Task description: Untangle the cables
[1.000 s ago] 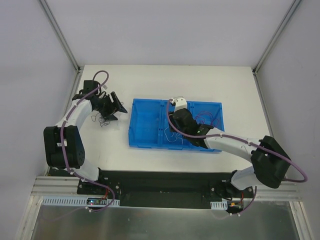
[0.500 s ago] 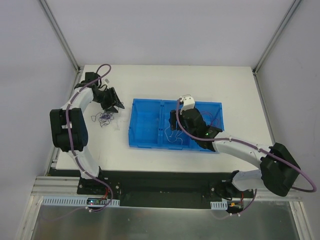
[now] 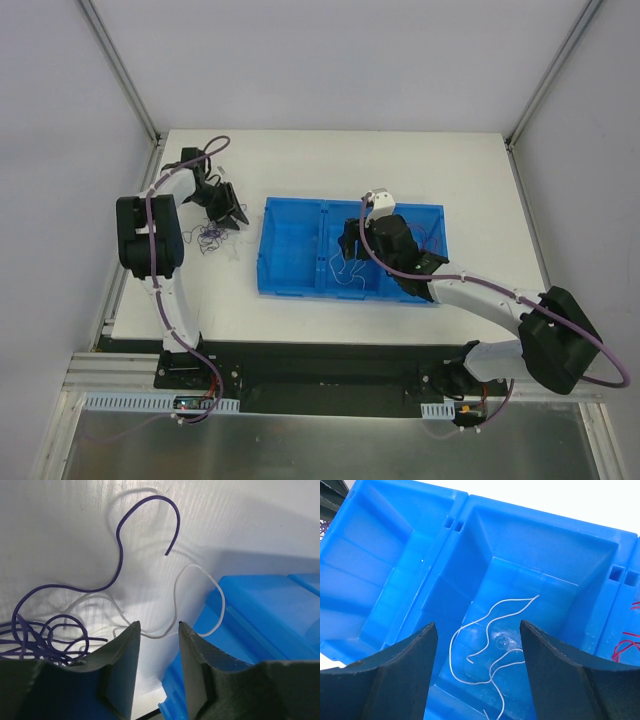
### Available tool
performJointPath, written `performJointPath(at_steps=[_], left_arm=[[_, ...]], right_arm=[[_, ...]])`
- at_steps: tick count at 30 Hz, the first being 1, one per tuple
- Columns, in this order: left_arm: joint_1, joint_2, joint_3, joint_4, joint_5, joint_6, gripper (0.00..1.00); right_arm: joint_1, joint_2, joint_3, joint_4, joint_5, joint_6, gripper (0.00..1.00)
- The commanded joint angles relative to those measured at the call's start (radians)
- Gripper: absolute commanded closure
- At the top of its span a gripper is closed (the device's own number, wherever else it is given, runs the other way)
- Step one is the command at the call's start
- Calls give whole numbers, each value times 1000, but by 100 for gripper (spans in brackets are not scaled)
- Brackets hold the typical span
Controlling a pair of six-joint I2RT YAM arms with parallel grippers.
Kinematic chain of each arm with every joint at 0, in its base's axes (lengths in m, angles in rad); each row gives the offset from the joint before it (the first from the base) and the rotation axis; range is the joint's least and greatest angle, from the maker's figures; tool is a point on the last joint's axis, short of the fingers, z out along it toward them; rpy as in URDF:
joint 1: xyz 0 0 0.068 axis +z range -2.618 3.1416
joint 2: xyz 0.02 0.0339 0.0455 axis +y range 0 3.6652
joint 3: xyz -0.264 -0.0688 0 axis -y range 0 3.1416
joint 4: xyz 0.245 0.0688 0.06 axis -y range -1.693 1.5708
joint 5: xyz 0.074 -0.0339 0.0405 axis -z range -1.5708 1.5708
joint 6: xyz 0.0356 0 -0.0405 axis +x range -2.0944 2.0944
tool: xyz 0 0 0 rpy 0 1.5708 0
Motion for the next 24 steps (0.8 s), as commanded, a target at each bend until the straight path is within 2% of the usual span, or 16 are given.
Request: performJointPath(at_steps=[1,5,7,8,12,19,24], left_arm=[[-2,29,10,-5,18,22,72],[1,12,-8,23,9,21,80],[7,12,-12,26,15,19,98],[10,4,-10,26,18,19,100],[9,-115,-28,29,-17,15,100],[10,-508,-150,39,-153,-24,100],[18,-733,-104,9,-177,-44,100]], right_arm=[[-15,-4,9,54,-43,28,30],[-18,-30,-4,52,-49,27,30],[-18,-32,-10,55,-34,21,30],[-18,-26,-7,54,-31,17,30],[-16,-10,10,38,-35,11,30],[-18,-21,4,25,15,-13,30],[-18,-11,6,28,14,-12,30]])
